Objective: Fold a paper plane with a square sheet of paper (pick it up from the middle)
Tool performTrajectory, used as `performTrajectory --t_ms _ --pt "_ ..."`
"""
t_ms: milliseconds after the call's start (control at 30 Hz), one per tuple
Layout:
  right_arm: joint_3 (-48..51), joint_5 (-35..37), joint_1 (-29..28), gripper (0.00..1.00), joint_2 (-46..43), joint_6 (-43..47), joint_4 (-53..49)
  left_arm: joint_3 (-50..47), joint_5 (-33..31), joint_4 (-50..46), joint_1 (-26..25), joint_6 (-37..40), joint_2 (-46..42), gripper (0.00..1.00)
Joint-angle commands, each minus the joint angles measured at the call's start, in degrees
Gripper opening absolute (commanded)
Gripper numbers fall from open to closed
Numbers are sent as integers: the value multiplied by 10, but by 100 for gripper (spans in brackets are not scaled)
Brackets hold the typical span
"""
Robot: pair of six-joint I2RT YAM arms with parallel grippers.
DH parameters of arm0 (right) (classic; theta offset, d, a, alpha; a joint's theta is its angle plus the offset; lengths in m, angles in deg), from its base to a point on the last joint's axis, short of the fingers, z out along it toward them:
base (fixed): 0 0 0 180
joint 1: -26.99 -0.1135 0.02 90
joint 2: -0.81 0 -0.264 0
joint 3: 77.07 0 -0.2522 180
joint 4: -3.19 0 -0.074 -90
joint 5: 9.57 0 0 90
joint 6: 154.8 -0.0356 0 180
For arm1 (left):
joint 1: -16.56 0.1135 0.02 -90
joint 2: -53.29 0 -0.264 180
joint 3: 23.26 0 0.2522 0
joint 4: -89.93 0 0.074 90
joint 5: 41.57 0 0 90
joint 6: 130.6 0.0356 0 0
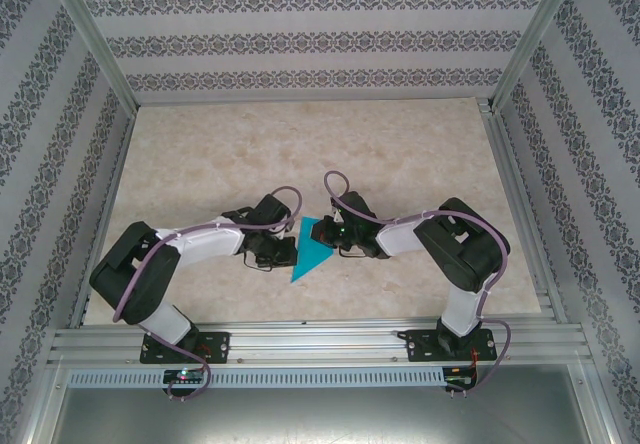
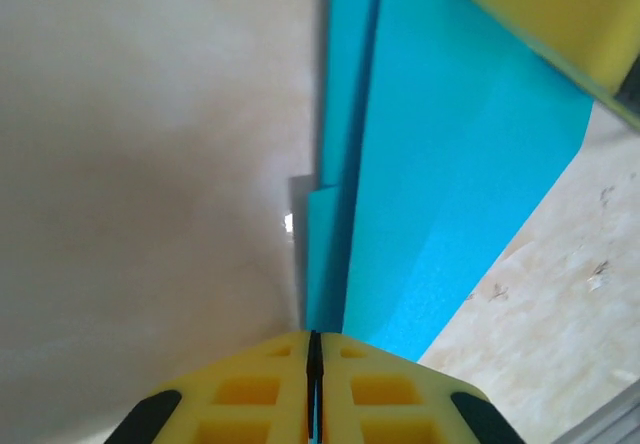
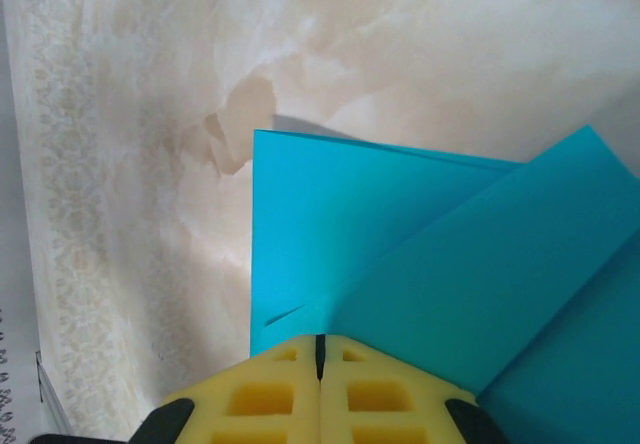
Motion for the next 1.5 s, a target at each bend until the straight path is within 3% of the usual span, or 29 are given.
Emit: performTrajectory --t_ms 0,200,367,533,800,1167,1333,1467 --pt "23 41 -3 5 12 6 -61 13 58 10 18 -64 -13 13" --pt "21 44 -3 5 20 -2 -56 -25 135 183 21 -179 6 17" --pt "21 45 -4 6 21 -4 -58 -23 108 182 20 -189 17 18" --pt "20 47 -4 6 23 -3 -61 -43 134 242 17 -212 66 20" --pt "18 50 -3 6 21 1 -77 -91 136 188 10 -174 77 20" --pt "16 54 2 6 25 4 -90 -96 141 33 -12 -54 32 20" --pt "18 54 1 5 23 2 -91 -93 142 84 -16 -110 -15 21" --pt "15 52 1 4 22 4 -96 -87 97 105 -17 -150 -71 21"
